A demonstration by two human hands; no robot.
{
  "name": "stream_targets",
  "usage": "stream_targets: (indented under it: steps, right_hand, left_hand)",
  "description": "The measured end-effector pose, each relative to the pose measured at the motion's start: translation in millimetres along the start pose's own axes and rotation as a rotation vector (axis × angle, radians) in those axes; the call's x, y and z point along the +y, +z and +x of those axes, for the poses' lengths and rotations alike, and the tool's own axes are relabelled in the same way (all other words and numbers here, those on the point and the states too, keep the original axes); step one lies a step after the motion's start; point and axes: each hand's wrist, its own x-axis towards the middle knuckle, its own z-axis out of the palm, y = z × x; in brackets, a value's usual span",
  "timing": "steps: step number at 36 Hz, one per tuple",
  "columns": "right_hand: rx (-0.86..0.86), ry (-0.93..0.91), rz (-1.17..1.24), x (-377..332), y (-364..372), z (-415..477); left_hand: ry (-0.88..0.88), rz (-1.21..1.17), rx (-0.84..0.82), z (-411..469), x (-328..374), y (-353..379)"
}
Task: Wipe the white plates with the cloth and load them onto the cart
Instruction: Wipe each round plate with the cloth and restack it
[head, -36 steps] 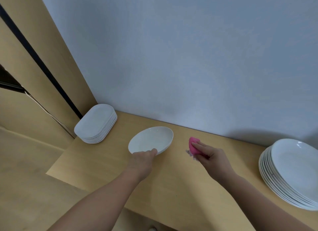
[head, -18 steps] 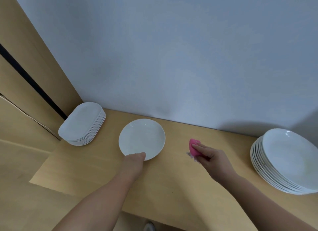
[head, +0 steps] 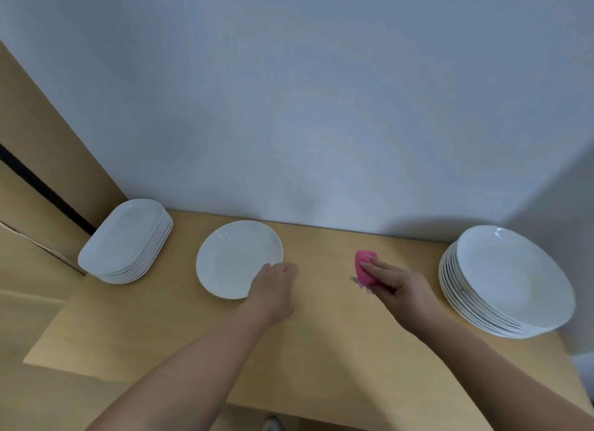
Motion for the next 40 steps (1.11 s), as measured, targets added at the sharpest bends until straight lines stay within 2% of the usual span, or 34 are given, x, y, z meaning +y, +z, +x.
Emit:
stream_targets:
  steps: [9,16,19,25,32,35,40]
  right_hand:
    - [0.267,0.017,-0.019,35,-94,-48]
    - [0.368,0.1,-0.094,82,-153,-98]
    - [0.386,0.086,-0.116,101,-171,-115]
    - [0.368,0.09,-0.085,129,-195,-127]
    - [0.302,0.071,-0.054,141,-208,-119]
    - [0.264,0.07,-0.034,143,-212,-116]
    - [0.24,0.045,-0.039,145,-216,-111]
  left_hand:
    - [0.239,-0.127,0.159,57,152,5]
    - [0.197,-0.232,0.041,87,260,23]
    - [0.116,-0.238,-0.003,97,291,34]
    - [-0.126,-0.245,-0.058,119,318,40]
    - [-0.156,-0.248,0.01,125,328,32]
    - [-0.163,-0.32,0.058,124,335,28]
    - [-0.195,-0.463,0.032,122,341,22]
